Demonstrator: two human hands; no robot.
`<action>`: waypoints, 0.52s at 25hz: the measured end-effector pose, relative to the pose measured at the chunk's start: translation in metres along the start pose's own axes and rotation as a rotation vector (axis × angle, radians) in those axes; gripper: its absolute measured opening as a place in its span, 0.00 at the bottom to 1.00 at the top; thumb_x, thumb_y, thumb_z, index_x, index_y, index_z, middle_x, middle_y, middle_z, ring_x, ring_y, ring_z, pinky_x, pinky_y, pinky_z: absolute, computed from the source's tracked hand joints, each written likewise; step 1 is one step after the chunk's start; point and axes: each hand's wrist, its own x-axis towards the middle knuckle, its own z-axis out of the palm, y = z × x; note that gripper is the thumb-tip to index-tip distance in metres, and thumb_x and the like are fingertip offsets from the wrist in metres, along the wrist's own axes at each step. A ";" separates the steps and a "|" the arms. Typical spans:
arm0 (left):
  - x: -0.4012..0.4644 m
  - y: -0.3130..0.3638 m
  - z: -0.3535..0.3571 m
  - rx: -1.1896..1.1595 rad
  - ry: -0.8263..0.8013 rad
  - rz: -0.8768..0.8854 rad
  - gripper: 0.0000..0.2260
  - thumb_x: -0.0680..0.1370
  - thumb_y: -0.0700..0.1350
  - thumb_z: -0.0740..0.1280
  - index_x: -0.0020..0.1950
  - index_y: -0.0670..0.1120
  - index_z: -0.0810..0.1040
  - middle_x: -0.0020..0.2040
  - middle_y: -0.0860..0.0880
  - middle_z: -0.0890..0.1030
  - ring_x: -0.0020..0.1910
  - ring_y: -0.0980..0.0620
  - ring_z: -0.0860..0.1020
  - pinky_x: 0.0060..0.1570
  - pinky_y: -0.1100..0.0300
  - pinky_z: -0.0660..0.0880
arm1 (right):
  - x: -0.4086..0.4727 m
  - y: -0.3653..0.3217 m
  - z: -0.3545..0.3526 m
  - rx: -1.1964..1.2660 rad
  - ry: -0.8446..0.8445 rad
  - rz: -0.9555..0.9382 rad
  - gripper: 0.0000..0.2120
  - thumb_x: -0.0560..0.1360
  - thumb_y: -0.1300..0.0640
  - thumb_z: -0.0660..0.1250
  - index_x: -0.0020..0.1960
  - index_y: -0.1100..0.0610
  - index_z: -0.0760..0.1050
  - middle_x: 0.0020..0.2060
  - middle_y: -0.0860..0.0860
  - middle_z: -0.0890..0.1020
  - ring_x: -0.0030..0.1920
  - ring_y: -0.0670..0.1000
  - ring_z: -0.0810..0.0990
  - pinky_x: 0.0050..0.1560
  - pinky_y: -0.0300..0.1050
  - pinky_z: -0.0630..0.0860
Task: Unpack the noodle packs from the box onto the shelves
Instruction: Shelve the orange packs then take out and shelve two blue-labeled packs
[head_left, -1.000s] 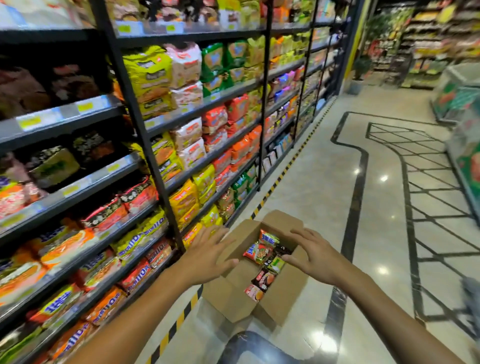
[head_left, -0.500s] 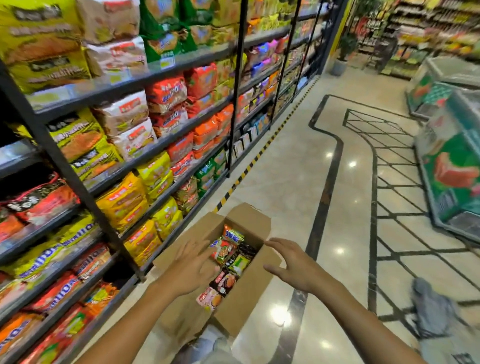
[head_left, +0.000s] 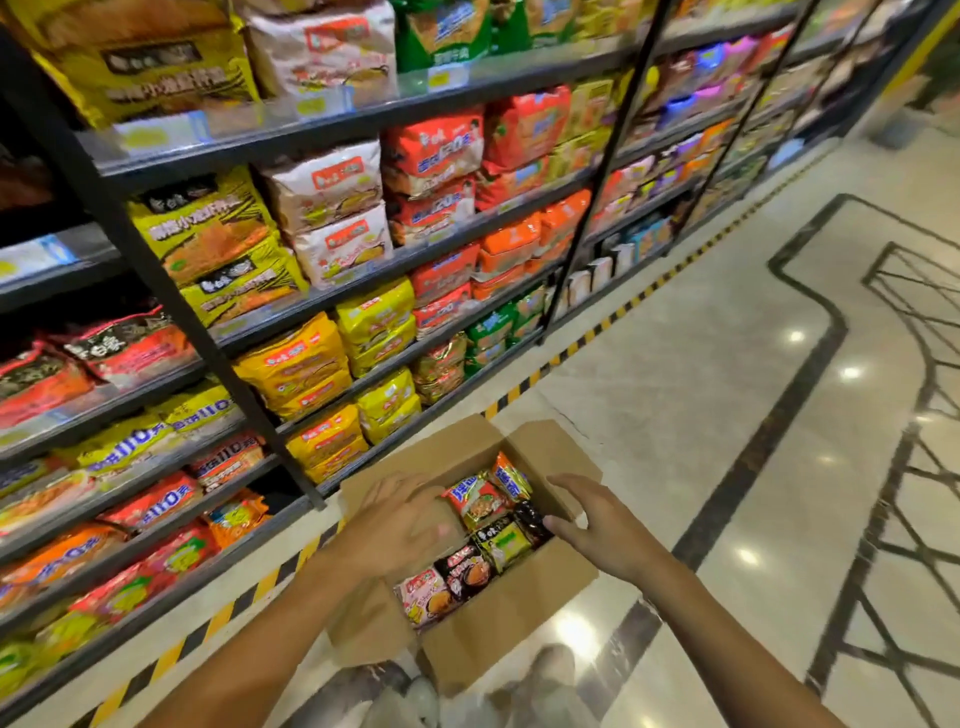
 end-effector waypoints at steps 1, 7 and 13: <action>0.010 0.000 0.003 -0.014 0.007 -0.038 0.48 0.66 0.79 0.35 0.78 0.54 0.60 0.77 0.51 0.60 0.76 0.47 0.55 0.73 0.53 0.51 | 0.019 0.010 -0.004 0.001 -0.031 -0.022 0.28 0.79 0.44 0.66 0.76 0.52 0.65 0.73 0.50 0.71 0.71 0.51 0.69 0.64 0.35 0.62; 0.072 0.008 0.027 -0.045 0.040 -0.188 0.34 0.75 0.65 0.48 0.78 0.52 0.62 0.75 0.49 0.66 0.74 0.44 0.63 0.72 0.50 0.62 | 0.136 0.078 -0.020 0.047 -0.225 -0.094 0.36 0.74 0.29 0.61 0.74 0.51 0.68 0.68 0.51 0.75 0.68 0.53 0.73 0.65 0.47 0.71; 0.163 -0.008 0.098 -0.171 0.065 -0.284 0.30 0.76 0.61 0.53 0.74 0.47 0.70 0.76 0.46 0.67 0.74 0.43 0.67 0.69 0.47 0.69 | 0.229 0.157 0.027 0.061 -0.304 -0.024 0.34 0.74 0.35 0.63 0.76 0.48 0.64 0.70 0.51 0.74 0.70 0.53 0.71 0.66 0.48 0.72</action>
